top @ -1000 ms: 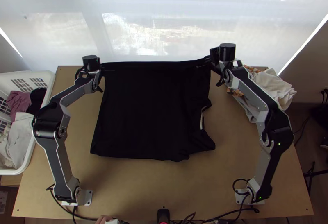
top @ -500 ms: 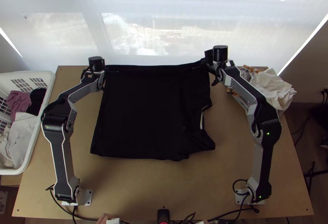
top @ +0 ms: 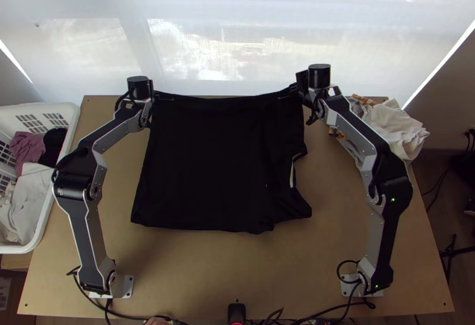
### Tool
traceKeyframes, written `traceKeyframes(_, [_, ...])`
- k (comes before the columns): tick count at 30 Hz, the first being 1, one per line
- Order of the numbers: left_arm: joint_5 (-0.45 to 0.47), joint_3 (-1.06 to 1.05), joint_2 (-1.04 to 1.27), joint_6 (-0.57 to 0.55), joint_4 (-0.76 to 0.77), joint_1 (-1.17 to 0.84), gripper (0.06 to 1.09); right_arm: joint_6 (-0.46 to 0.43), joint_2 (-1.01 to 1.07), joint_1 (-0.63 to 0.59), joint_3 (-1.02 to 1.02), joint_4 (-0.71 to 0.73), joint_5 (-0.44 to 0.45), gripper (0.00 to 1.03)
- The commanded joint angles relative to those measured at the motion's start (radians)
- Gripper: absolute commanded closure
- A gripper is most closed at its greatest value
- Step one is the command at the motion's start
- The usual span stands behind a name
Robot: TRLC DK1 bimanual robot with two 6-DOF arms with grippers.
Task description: Fold the t-shirt
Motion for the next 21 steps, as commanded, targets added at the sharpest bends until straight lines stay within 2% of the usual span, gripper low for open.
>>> traceKeyframes(1, [0.017,-0.057,-0.063,0.0,-0.011,-0.002,1.05,0.012,-0.053,0.02,-0.033,-0.02,0.001,1.0])
traceKeyframes(21, [0.068,-0.243,-0.239,-0.012,-0.003,0.044,1.05,0.021,-0.297,0.037,-0.319,-0.042,0.001,1.0])
